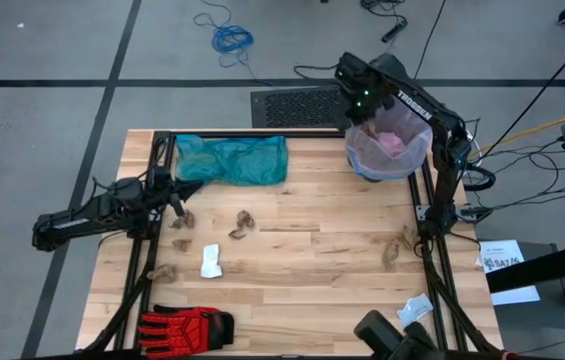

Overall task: Place trash/remove bag and relplace
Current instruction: Move the black trash bin to the top center of the table, then put the brown paper into the black trash bin

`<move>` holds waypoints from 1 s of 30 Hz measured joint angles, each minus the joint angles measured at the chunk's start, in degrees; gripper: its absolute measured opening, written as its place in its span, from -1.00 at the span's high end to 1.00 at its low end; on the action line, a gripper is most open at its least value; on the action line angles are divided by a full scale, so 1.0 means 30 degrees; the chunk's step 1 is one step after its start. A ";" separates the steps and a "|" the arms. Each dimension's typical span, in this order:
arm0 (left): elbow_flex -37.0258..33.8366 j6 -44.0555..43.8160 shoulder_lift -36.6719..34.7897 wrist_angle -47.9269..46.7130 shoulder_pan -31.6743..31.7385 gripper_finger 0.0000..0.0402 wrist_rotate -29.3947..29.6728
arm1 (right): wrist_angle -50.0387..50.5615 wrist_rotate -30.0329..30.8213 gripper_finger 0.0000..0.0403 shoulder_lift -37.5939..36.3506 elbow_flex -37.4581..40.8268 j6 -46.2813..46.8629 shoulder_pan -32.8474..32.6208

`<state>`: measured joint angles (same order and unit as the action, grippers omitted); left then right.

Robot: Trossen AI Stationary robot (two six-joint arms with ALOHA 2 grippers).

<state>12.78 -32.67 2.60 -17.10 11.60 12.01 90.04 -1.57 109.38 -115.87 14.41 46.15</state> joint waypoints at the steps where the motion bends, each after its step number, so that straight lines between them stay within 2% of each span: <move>1: 0.0000 -0.0007 0.0002 0.0000 -0.0003 1.00 0.0000 | -0.0005 -0.0630 1.00 0.0000 0.0363 -0.0110 -0.0012; 7: 0.0000 0.0000 -0.0001 0.0007 0.0002 1.00 0.0029 | -0.0865 -0.3851 1.00 0.0000 0.1215 -0.1200 -0.0950; 16: 0.0000 0.0000 0.0000 0.0001 -0.0003 1.00 0.0157 | -0.6184 -0.9061 1.00 -0.0029 0.0996 -0.1533 -0.3233; 20: 0.0000 0.0000 -0.0003 0.0004 0.0002 1.00 0.0153 | -0.7694 -0.9541 1.00 -0.0029 0.0975 -0.1518 -0.3973; 23: 0.0000 -0.0007 0.0002 0.0007 0.0004 1.00 0.0153 | -0.7471 -0.9480 1.00 -0.0029 0.0277 -0.1511 -0.4035; 30: 0.0000 -0.0018 -0.0001 0.0007 0.0002 1.00 0.0153 | -0.4692 -0.9483 0.89 -0.0036 -0.4402 -0.2381 -0.3621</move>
<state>12.78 -32.72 2.60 -17.08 11.61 12.47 75.96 -30.02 109.27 -129.07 7.27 35.29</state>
